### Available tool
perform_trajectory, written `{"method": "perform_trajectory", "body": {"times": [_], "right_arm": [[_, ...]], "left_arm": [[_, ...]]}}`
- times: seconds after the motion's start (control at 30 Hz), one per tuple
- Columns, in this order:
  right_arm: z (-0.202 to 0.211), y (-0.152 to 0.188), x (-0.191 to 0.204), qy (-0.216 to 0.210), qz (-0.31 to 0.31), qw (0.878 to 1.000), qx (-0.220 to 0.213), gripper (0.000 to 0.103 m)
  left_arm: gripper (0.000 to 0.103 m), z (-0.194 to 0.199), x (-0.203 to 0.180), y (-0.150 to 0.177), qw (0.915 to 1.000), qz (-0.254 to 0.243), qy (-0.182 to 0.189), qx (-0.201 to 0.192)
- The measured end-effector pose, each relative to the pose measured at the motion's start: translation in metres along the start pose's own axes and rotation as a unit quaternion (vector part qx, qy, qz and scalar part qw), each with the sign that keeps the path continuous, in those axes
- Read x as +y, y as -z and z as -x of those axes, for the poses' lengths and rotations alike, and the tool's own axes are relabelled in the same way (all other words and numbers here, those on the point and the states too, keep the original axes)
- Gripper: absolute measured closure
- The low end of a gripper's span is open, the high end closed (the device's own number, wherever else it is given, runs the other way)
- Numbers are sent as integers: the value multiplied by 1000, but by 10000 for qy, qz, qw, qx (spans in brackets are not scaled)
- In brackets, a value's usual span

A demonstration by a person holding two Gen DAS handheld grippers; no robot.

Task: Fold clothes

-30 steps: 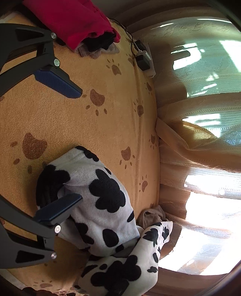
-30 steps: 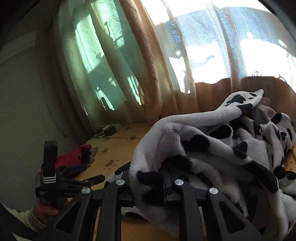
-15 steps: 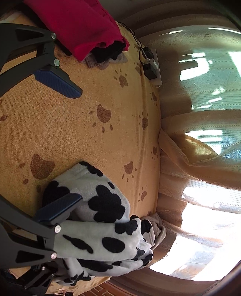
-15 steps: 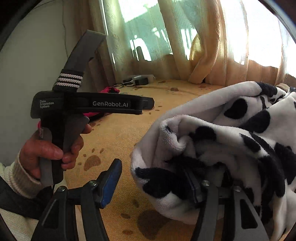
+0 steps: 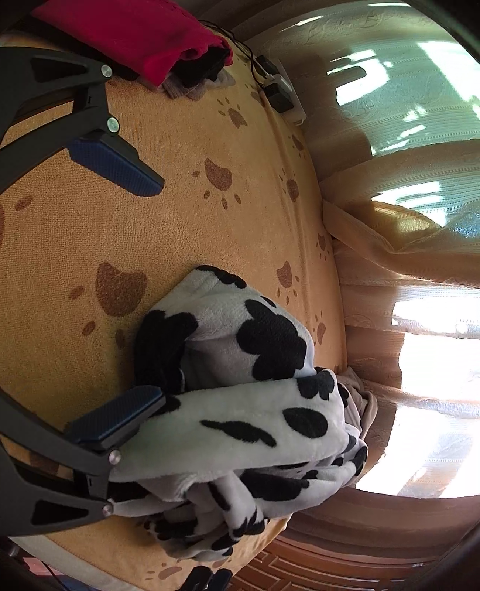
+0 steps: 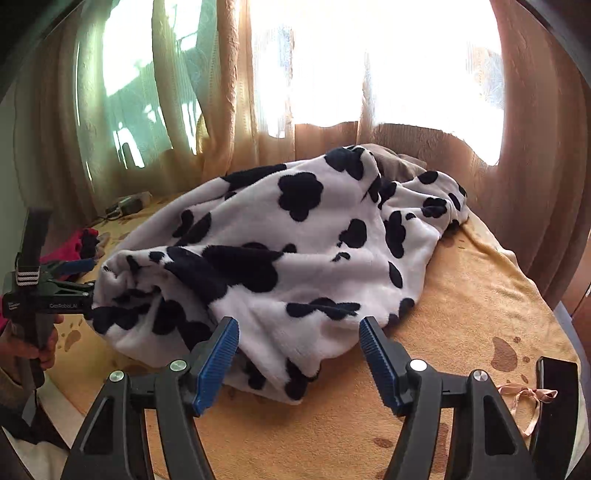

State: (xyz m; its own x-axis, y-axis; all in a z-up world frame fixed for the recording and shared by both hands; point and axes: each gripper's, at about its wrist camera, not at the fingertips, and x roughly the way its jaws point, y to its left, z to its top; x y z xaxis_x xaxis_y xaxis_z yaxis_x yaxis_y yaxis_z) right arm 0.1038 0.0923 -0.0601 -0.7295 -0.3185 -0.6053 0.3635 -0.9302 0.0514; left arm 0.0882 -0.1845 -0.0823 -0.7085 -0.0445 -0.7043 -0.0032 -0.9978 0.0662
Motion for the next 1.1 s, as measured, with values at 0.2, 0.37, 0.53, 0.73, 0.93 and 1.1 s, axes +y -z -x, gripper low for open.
{"method": "perform_trajectory", "body": {"times": [0.2, 0.37, 0.53, 0.73, 0.93, 1.1], "right_arm": [[-19, 8, -22, -390, -402, 9964, 641, 33], [-17, 4, -61, -444, -1309, 9894, 438, 33], [-13, 6, -60, -384, -1091, 9926, 371, 33], [-21, 5, -52, -465, -960, 9935, 395, 33], [-21, 5, -51, -527, -1037, 9925, 375, 33], [-19, 8, -52, -559, -1111, 9916, 355, 33]], "left_arm": [[0, -4, 4, 2, 9991, 193, 273, 265], [0, -4, 10, 12, 9984, 235, 406, 322], [0, 14, -13, 27, 9945, -972, 341, -206], [0, 44, -72, 67, 8932, -4077, -826, -1710], [0, 28, -89, 85, 7805, -5768, -1146, -2122], [0, 22, -96, 74, 6996, -6498, -1362, -2642]]}}
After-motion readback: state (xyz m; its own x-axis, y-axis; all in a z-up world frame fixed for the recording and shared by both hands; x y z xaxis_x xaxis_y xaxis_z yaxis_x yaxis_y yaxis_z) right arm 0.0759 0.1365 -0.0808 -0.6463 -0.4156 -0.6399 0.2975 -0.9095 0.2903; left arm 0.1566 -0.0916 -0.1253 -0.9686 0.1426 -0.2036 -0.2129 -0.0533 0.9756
